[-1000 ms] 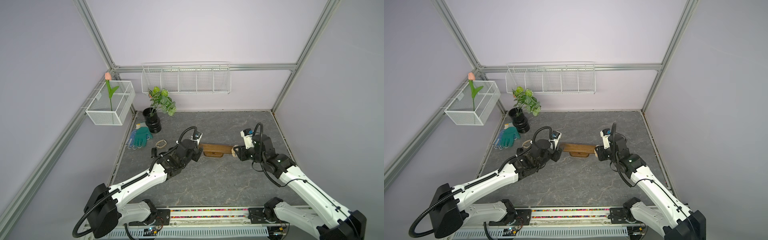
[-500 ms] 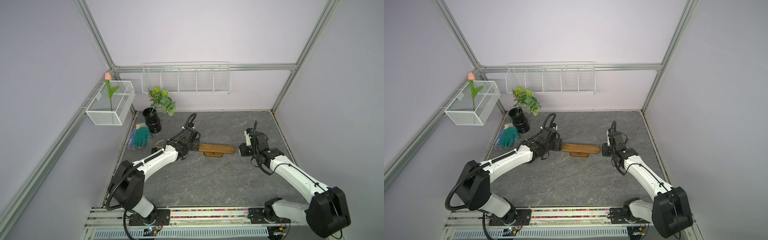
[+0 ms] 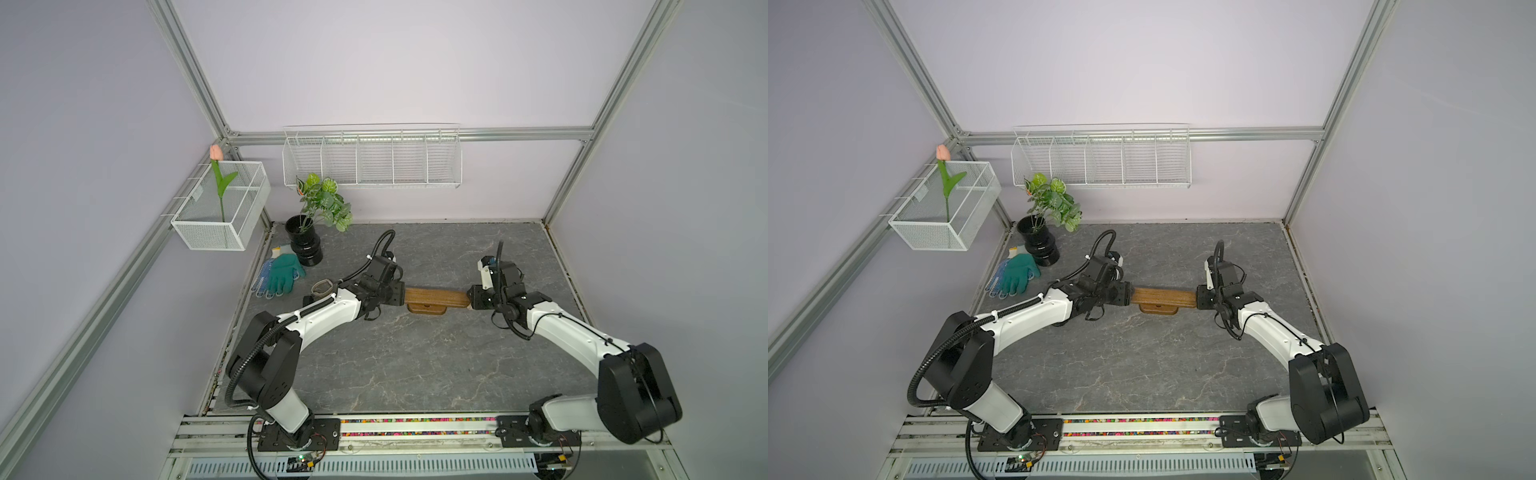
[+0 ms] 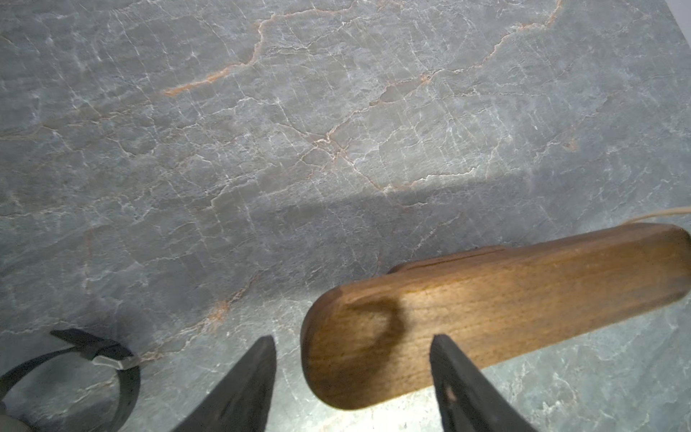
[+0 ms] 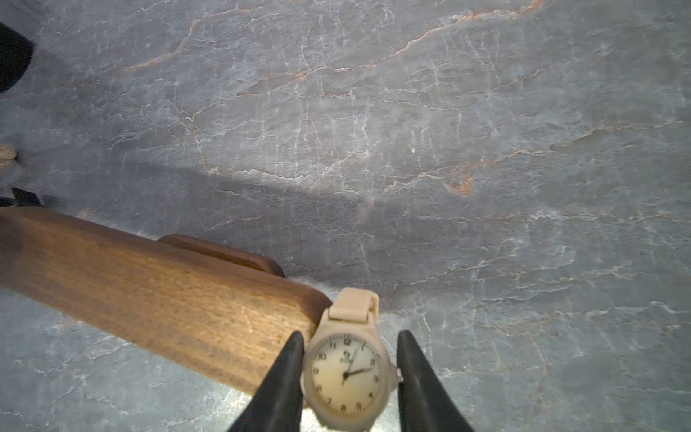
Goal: Place watch on stand
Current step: Place the watch on the stand.
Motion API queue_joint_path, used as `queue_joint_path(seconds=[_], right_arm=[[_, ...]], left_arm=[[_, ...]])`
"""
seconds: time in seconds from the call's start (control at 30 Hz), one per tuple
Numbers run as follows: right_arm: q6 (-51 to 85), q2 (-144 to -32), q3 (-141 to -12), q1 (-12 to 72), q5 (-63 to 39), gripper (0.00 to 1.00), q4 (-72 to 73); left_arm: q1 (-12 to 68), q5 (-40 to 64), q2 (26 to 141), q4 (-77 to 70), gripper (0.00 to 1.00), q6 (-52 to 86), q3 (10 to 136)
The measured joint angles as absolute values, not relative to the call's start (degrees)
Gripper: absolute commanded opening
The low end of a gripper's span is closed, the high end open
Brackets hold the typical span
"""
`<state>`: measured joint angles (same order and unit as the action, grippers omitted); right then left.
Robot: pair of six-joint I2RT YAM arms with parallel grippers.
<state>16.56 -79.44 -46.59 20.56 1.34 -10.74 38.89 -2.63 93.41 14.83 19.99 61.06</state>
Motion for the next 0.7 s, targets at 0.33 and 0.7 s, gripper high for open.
queue_joint_path(seconds=[0.33,0.7], right_arm=[[18.26,-81.10,-46.65,23.42,0.16,0.24,-8.86],[19.11,-82.11,-47.51,25.89,4.93,0.27,-8.82]], left_arm=[[38.89,0.97,93.34,11.62,0.65,20.05,57.01],[37.91,2.94,92.73,10.55,0.62,19.35,55.99]])
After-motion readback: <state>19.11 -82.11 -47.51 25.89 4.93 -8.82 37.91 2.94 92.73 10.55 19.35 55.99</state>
